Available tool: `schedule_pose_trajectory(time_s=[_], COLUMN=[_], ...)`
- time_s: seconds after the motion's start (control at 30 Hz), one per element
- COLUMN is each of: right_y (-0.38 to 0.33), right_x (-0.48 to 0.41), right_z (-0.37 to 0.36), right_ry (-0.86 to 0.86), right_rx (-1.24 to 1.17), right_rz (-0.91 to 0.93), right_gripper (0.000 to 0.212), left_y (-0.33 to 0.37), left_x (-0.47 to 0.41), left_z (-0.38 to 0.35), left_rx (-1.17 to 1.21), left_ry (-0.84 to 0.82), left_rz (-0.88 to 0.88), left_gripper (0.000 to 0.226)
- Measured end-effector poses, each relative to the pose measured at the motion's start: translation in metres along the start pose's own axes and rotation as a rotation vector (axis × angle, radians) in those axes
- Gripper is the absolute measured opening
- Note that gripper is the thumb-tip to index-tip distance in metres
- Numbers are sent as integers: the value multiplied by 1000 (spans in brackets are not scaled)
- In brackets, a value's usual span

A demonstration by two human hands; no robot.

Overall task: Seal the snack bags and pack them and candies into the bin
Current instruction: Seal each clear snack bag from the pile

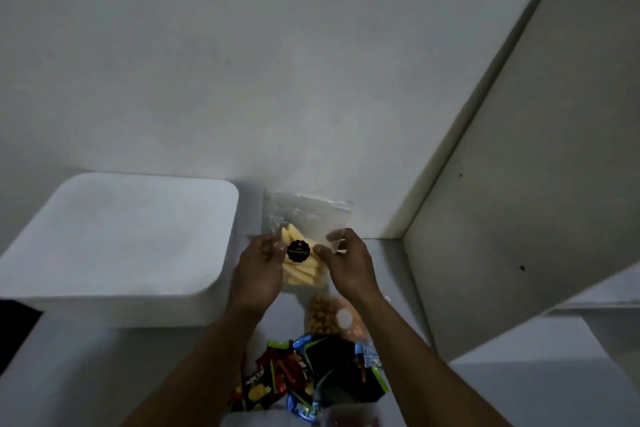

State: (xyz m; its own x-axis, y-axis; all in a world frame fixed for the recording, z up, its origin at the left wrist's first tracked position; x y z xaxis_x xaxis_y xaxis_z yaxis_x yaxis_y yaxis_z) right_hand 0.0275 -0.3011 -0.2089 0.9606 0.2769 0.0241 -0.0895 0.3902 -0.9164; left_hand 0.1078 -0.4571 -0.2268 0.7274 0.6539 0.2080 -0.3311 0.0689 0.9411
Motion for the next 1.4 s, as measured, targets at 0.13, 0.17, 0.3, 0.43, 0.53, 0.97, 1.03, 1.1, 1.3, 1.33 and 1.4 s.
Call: schedule_pose_trajectory(time_s=[0.13, 0.17, 0.3, 0.43, 0.53, 0.97, 1.03, 1.1, 1.3, 1.33, 1.4], right_y=[34, 41, 61, 75, 82, 76, 77, 82, 123, 130, 143], right_x=[-30, -36, -61, -72, -76, -66, -60, -52, -28, -25, -18], right_z=[-33, -40, -58, -72, -77, -44, -29, -12, 23, 25, 28], right_ry=[-75, -90, -95, -92, -64, -146, -175, -177, -198, -222, -263], right_rx=[48, 50, 19, 50, 32, 125, 188, 250, 406, 471, 555], right_rz=[-32, -50, -94, -84, -81, -81, -65, -34, -103, -107, -111], right_gripper=[27, 30, 38, 28, 35, 44, 43, 41, 43, 45, 48], left_y=[-28, -35, -60, -74, -79, -82, -77, -76, -100, -103, -107], left_x=[-31, -38, -63, -78, -84, -55, -41, -34, -18, -16, -13], left_z=[-14, -16, -24, -28, -29, -33, -47, -67, -97, -98, -102], left_rx=[-23, -52, -71, -100, -135, -215, -282, -354, -574, -613, -625], left_ry=[146, 175, 205, 198, 191, 315, 222, 37, -296, -305, -292], left_rz=[101, 119, 185, 229, 212, 153, 82, 31, 14, 24, 34], left_gripper=[21, 25, 28, 30, 33, 52, 46, 43, 51, 51, 52])
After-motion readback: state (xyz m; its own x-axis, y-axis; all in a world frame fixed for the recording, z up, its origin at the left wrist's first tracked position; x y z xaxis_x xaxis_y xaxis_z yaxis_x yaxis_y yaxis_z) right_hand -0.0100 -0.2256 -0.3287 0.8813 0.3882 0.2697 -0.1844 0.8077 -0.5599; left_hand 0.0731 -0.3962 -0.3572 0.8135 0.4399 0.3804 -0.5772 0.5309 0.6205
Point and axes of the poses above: each hand's wrist, its own x-axis away from the middle knuckle, its own z-axis out of the back of the hand, y = z × x, the point moved 4 cm from there along -x, towards the middle knuckle, and after that the axes turned 5 degrees about z, right-handed, at the moved point
